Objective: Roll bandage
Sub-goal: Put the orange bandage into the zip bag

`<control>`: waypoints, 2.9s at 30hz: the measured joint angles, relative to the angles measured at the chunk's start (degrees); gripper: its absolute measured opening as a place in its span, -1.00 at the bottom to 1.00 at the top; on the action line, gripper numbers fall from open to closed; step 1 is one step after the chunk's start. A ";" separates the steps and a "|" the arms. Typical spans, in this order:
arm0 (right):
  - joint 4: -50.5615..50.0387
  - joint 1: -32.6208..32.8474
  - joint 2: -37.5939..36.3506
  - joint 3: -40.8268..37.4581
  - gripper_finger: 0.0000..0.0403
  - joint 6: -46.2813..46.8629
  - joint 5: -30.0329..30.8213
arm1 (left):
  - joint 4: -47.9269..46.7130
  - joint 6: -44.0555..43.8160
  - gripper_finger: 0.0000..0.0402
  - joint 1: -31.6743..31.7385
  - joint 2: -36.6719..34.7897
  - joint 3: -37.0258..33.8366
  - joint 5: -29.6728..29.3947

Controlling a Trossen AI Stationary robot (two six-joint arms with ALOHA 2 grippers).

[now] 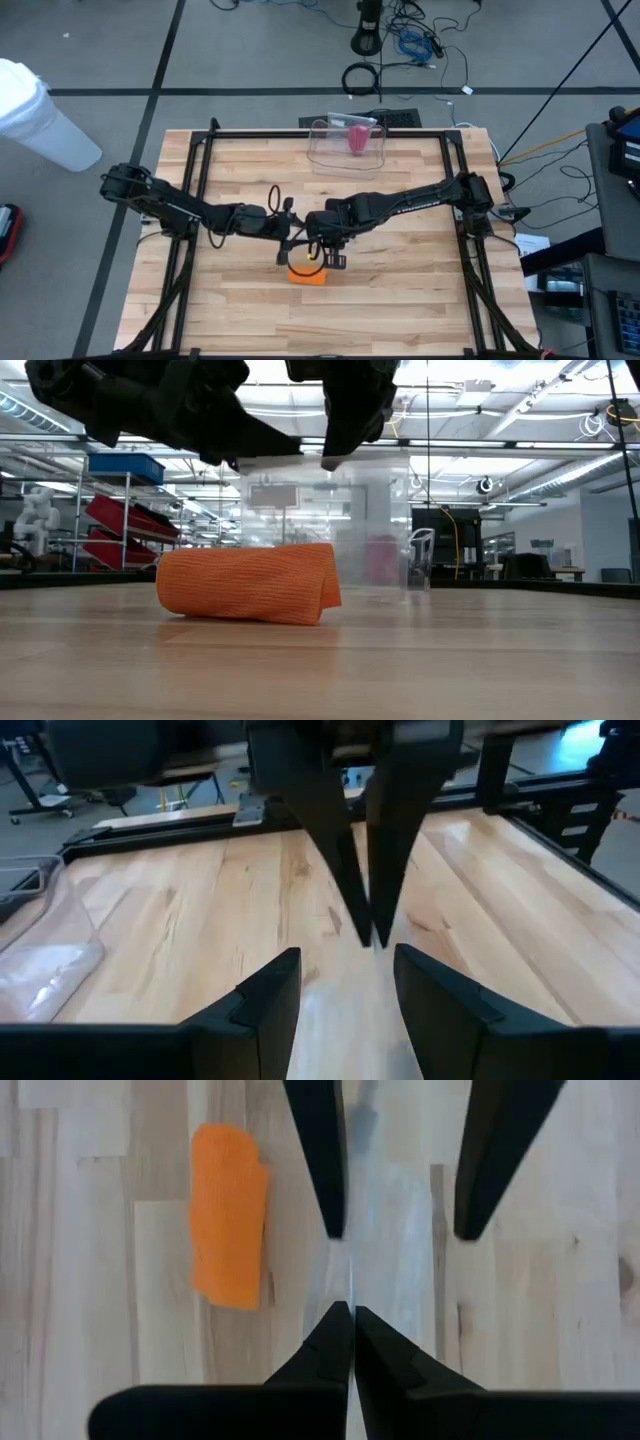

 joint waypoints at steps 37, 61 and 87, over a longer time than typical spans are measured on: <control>-3.56 2.52 0.07 0.00 -0.97 -9.62 10.36 | -11.63 -3.16 -0.99 0.07 6.21 6.97 -5.29; -1.98 7.94 3.17 0.00 -0.48 -26.56 32.96 | -9.70 -12.40 -1.00 0.46 6.25 6.88 -13.67; -6.35 6.55 2.95 0.00 -0.62 -19.66 28.55 | -4.34 -18.42 -1.00 2.25 6.25 6.86 -1.21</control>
